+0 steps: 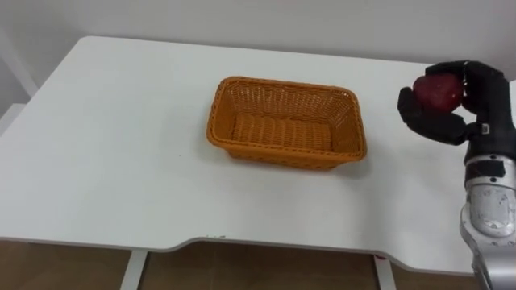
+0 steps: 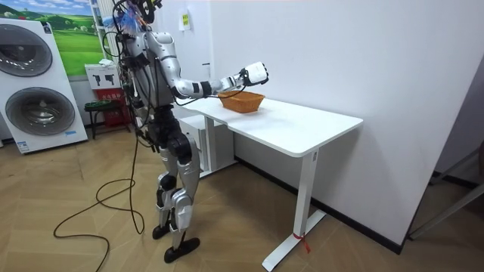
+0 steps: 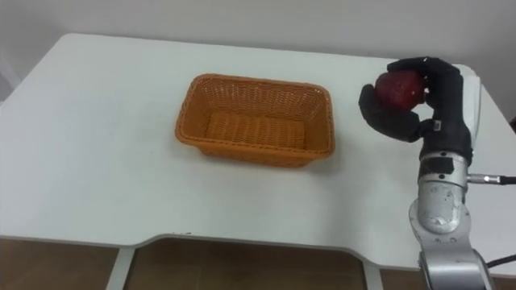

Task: Pick and place apple

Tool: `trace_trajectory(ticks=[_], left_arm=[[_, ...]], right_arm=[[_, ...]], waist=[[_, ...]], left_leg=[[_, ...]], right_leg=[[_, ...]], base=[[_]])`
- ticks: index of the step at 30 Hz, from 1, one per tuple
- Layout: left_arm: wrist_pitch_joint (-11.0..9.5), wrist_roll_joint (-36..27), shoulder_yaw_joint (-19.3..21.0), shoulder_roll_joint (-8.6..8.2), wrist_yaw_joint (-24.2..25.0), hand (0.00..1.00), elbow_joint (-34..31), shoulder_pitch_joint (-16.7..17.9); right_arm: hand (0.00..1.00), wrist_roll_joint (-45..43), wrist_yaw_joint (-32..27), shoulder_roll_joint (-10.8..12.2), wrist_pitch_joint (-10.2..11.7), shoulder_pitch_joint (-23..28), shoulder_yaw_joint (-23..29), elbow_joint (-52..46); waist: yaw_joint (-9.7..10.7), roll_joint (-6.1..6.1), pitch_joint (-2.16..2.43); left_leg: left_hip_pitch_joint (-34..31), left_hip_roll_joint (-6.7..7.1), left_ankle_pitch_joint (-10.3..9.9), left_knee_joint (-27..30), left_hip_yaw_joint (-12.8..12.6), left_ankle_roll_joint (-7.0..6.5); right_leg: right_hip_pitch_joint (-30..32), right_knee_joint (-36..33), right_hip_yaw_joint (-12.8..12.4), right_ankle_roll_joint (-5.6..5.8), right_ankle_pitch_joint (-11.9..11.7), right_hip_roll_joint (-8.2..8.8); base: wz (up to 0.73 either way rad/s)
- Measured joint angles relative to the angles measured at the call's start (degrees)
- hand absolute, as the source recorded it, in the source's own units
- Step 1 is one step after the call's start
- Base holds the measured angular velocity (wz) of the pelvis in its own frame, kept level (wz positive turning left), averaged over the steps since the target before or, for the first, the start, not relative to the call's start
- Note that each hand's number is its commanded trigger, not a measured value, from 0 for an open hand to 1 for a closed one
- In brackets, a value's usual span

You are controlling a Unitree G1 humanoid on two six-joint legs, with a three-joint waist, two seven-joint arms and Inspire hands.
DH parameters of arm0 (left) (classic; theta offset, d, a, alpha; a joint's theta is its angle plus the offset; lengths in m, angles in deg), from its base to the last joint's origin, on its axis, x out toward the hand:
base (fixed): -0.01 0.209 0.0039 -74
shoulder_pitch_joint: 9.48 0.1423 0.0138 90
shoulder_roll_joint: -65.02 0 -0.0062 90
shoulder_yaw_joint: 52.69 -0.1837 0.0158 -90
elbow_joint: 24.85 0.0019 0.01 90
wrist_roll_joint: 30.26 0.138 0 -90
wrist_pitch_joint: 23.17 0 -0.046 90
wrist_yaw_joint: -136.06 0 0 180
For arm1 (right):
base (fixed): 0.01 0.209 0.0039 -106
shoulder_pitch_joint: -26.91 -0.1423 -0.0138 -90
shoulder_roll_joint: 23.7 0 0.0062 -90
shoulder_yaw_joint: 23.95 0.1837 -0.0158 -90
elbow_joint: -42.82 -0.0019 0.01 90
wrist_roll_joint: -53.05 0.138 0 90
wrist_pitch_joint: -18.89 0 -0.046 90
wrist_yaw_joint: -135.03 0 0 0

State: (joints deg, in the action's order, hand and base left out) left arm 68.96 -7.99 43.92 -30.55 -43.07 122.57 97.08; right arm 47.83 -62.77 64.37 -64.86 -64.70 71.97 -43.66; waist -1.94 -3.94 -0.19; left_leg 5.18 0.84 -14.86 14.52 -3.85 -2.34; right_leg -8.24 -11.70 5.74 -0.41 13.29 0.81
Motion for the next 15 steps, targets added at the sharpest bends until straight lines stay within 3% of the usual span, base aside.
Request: trace_trajectory(ticks=[9, 15], left_arm=[[0.4, 1.2, 0.0, 0.11, 1.8, 0.00, -0.7, -0.5], [0.4, 1.2, -0.1, 0.44, 2.3, 0.00, -0.1, -1.9]], right_arm=[[1.00, -6.3, 5.0, -0.4, -1.0, -5.4, -0.3, -2.7], [1.00, -6.9, 7.3, -0.4, -1.1, -6.9, -2.1, -4.8]], waist=[[-0.5, -0.60, 0.17], [-2.4, -1.61, -0.29]], left_leg=[[-0.5, -0.07, 0.0, 0.3, 0.7, 0.03], [-0.6, 0.02, 0.1, 0.3, 1.5, 0.12]], right_leg=[[0.3, 0.0, 0.4, 0.00, 0.0, 0.00], [0.0, 0.1, 1.0, -0.02, 0.0, -0.06]], base=[[0.02], [0.05]])
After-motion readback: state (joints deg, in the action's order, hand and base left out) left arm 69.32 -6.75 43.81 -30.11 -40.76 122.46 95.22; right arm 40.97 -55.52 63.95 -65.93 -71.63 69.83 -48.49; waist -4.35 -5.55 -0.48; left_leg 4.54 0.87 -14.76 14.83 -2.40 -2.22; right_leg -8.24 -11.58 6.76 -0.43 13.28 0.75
